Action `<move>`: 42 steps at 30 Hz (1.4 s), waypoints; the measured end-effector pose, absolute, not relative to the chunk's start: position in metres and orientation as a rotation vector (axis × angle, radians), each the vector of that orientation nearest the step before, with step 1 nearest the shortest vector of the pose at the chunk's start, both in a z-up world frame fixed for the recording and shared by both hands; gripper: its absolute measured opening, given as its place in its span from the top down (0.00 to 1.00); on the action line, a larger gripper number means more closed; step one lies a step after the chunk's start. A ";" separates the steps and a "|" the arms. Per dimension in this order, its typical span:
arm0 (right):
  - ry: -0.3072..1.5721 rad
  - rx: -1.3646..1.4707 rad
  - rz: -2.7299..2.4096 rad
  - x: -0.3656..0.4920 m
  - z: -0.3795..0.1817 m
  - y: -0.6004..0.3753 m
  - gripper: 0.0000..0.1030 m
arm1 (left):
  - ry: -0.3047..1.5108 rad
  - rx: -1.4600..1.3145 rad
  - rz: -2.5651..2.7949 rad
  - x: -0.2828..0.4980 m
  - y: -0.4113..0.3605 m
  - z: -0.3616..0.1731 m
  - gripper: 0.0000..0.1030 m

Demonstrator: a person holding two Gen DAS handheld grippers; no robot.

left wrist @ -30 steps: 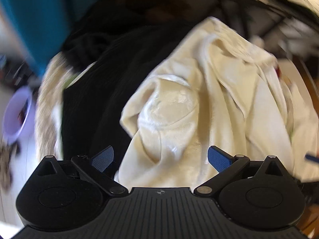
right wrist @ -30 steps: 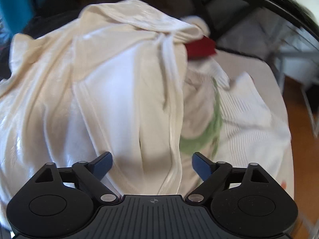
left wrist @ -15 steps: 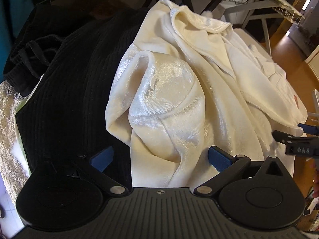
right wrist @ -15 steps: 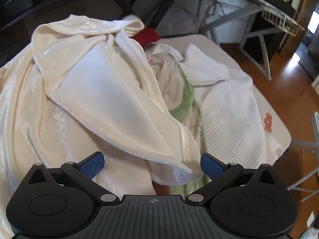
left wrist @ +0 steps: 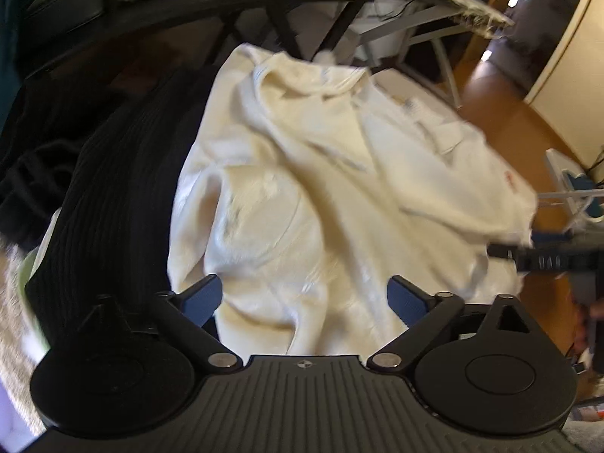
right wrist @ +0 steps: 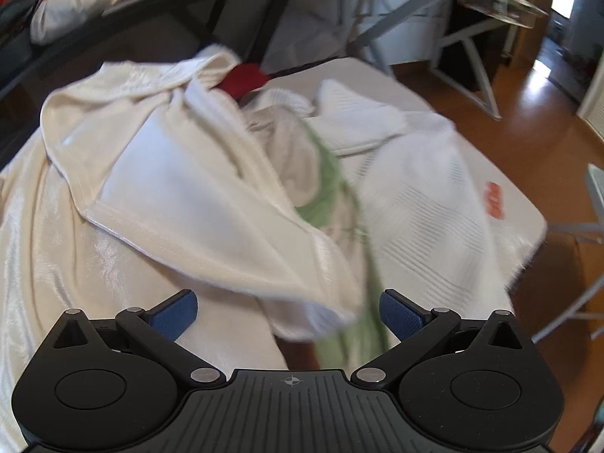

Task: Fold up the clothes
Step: 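Close the left gripper on the robe while the right gripper closes on it too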

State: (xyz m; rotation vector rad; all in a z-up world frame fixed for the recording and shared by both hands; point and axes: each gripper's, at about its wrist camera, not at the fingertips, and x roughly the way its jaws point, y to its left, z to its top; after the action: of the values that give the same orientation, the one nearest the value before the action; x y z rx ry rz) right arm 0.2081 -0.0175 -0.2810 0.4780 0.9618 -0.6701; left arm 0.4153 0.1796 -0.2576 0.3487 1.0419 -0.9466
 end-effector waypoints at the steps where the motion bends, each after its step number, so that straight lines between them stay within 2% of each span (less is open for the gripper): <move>1: 0.961 0.491 -0.686 0.198 -0.279 -0.015 0.01 | 1.058 0.331 -0.946 0.421 0.178 -0.258 0.25; 9: 0.990 0.498 -0.767 0.132 -0.285 0.013 0.04 | 1.104 0.229 -0.893 0.437 0.169 -0.271 0.26; 11: 1.014 0.522 -0.769 0.121 -0.290 0.018 0.05 | 1.104 0.215 -0.875 0.438 0.167 -0.273 0.41; 16: 1.022 0.644 -0.720 0.106 -0.298 0.031 0.05 | 1.089 0.228 -0.863 0.434 0.174 -0.266 0.67; 18: 1.007 0.714 -0.678 0.109 -0.302 0.036 0.05 | 1.086 0.232 -0.869 0.432 0.177 -0.262 0.69; 22: 0.998 0.768 -0.604 0.132 -0.310 0.043 0.04 | 1.079 0.240 -0.881 0.428 0.185 -0.254 0.84; 23: 1.002 0.755 -0.596 0.139 -0.311 0.046 0.04 | 1.078 0.242 -0.883 0.427 0.187 -0.252 0.85; 25: 1.005 0.725 -0.593 0.147 -0.309 0.051 0.04 | 1.074 0.247 -0.889 0.425 0.191 -0.248 0.85; 27: 1.005 0.698 -0.595 0.151 -0.306 0.056 0.04 | 1.075 0.243 -0.871 0.427 0.191 -0.249 0.80; 28: 1.004 0.697 -0.599 0.149 -0.304 0.059 0.04 | 1.076 0.239 -0.857 0.428 0.190 -0.251 0.67; 29: 1.008 0.694 -0.603 0.147 -0.302 0.061 0.03 | 1.077 0.236 -0.844 0.429 0.189 -0.252 0.50; 31: 1.023 0.682 -0.603 0.141 -0.302 0.064 0.03 | 1.079 0.229 -0.817 0.431 0.188 -0.255 0.38; 37: 1.074 0.624 -0.601 0.135 -0.308 0.069 0.03 | 1.108 0.240 -0.820 0.427 0.172 -0.267 0.38; 40: 1.091 0.587 -0.606 0.135 -0.308 0.071 0.03 | 1.093 0.307 -0.851 0.416 0.161 -0.271 0.32; 42: 1.099 0.548 -0.595 0.135 -0.307 0.074 0.03 | 1.083 0.351 -0.872 0.408 0.154 -0.274 0.32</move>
State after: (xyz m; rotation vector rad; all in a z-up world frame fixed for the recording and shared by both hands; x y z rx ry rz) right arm 0.1355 0.0739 -0.3074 0.5485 1.0986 -0.5953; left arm 0.4081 0.1541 -0.2743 0.3515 1.0829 -0.8722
